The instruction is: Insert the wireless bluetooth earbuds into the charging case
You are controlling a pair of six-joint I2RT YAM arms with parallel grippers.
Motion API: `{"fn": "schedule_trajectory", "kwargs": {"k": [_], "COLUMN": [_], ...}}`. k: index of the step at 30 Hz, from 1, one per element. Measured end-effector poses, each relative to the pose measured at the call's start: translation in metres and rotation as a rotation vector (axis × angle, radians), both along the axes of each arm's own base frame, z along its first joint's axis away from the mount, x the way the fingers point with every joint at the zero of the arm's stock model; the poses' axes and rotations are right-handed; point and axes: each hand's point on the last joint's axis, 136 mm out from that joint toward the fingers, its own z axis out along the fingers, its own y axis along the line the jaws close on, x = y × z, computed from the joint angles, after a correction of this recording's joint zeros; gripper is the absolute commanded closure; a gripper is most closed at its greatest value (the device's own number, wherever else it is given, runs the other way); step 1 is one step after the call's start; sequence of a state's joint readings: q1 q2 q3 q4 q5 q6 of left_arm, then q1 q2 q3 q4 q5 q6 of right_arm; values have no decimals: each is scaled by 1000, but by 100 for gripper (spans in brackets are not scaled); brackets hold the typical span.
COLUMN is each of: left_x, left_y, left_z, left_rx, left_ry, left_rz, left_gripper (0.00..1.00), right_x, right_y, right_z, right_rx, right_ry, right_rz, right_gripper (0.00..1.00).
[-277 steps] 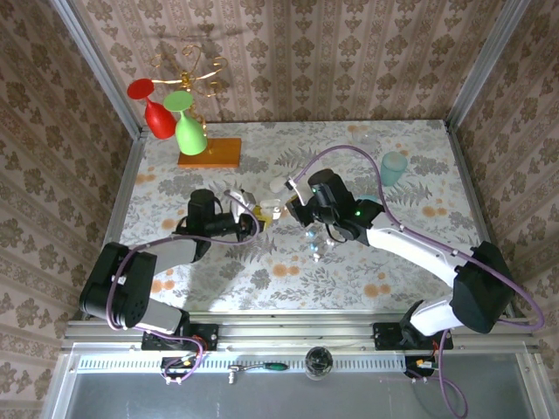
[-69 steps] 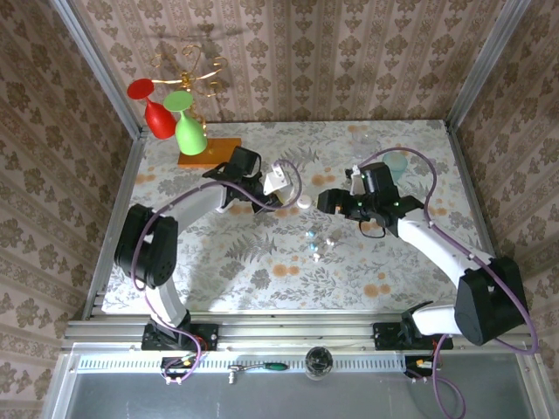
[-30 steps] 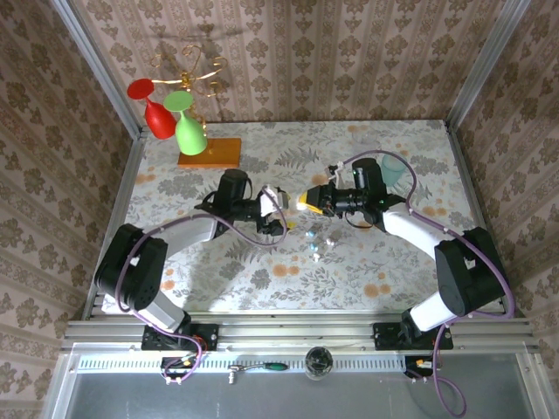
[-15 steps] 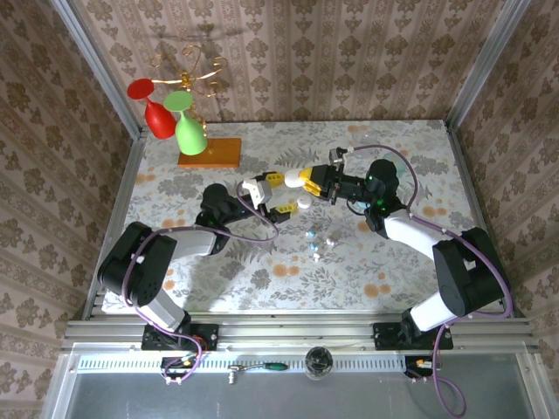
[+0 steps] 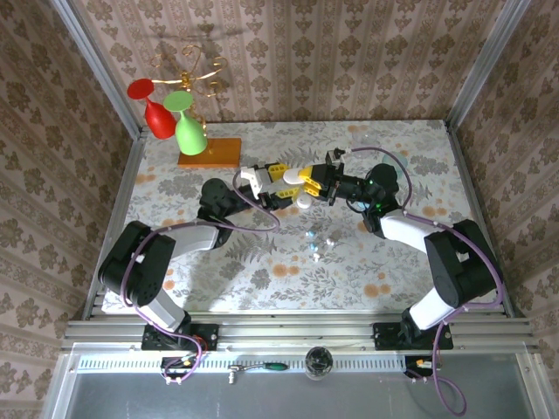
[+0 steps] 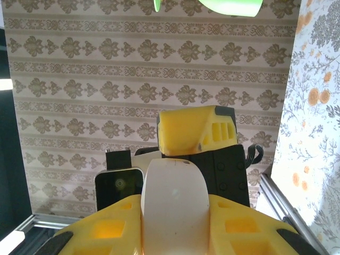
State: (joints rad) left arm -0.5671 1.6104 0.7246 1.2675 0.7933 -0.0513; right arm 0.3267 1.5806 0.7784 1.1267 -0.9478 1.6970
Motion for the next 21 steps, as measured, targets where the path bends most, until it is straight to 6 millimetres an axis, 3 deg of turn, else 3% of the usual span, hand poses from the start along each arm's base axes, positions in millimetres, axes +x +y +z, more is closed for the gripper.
{"fn": "schedule_trajectory", "kwargs": {"k": [12,14,17,19,21], "left_x": [1,1,-1,-4,-7], "left_y": [-3,-3,-3,-3,-4], "left_z": [-7,-8,-8,-9,-10], "left_rx": [10,11,15,20,25], "left_ry": [19,19,17,14,12], "left_rz": [-17,-20,-30,-49,-66], "left_gripper": [68,69,69,69,69], "right_x": [0,0,-1,0,1], "right_y": [1,1,1,1,0], "right_z": [-4,-4,-5,-8,-13], "right_rx": [-4,-4,-8,-20,-45], "right_ry": [16,16,17,14,15], "right_rz": [13,14,17,13,6], "right_gripper": [86,76,48,34,26]}}
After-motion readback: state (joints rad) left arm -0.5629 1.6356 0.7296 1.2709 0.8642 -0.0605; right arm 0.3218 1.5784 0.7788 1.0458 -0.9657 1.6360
